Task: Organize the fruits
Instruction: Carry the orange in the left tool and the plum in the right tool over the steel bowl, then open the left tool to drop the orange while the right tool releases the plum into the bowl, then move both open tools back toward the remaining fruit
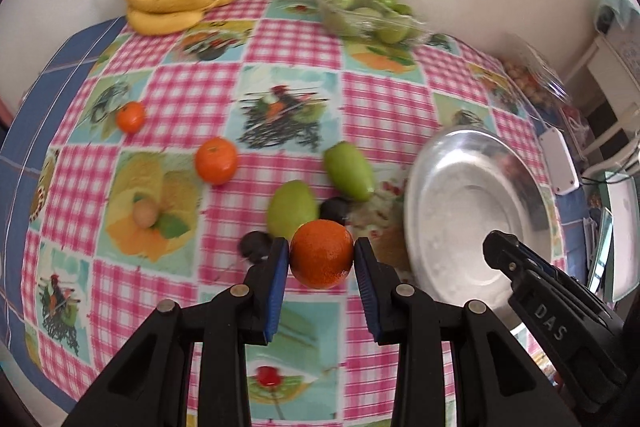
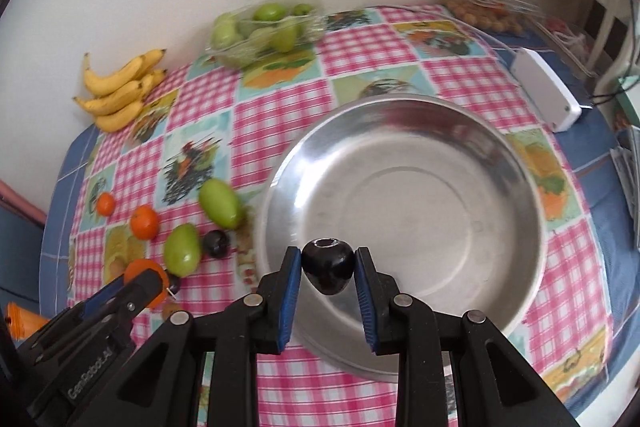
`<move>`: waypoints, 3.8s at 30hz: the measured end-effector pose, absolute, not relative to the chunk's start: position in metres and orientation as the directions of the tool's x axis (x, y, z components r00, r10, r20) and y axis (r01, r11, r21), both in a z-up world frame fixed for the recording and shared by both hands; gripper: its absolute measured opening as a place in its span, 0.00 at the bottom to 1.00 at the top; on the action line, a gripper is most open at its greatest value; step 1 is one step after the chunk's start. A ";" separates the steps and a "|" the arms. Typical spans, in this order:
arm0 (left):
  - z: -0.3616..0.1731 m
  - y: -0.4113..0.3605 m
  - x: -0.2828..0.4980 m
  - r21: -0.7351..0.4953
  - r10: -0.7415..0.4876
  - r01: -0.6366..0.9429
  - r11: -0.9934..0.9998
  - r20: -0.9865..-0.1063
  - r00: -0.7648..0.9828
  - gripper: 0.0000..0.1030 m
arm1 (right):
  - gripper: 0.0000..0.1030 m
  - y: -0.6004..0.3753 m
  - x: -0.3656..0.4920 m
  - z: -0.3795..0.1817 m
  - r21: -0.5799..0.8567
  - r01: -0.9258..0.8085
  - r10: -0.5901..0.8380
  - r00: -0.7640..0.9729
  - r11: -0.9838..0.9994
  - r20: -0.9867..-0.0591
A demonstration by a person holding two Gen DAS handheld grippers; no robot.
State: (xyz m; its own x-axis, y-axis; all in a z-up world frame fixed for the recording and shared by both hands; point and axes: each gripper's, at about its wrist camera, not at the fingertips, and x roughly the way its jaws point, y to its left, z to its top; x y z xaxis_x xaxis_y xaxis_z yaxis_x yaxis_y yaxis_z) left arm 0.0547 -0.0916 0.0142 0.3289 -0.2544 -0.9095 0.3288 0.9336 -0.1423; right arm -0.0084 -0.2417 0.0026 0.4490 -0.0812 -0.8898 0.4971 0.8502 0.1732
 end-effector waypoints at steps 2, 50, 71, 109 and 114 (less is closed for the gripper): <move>0.015 -0.107 0.051 -0.141 -0.266 0.360 0.922 -0.907 0.326 0.34 | 0.28 -0.256 -0.014 0.000 0.170 0.531 -0.098 0.440 0.830 -0.893; 0.002 -0.120 0.065 -0.110 -0.228 0.312 0.944 -0.899 0.374 0.54 | 0.75 -0.301 -0.022 -0.031 0.060 0.633 -0.179 0.307 0.772 -0.935; -0.020 -0.013 0.107 -0.033 -0.032 0.005 0.999 -0.936 0.349 0.69 | 1.00 -0.284 -0.018 -0.024 0.063 0.597 -0.183 0.343 0.799 -0.921; -0.030 0.099 0.126 -0.112 -0.050 -0.208 0.972 -0.959 0.280 0.69 | 1.00 -0.166 0.031 -0.011 0.186 0.389 -0.016 0.460 0.902 -0.888; -0.030 0.104 0.127 -0.113 -0.052 -0.209 0.971 -0.960 0.276 0.69 | 1.00 -0.140 0.040 -0.017 0.203 0.356 0.022 0.452 0.912 -0.892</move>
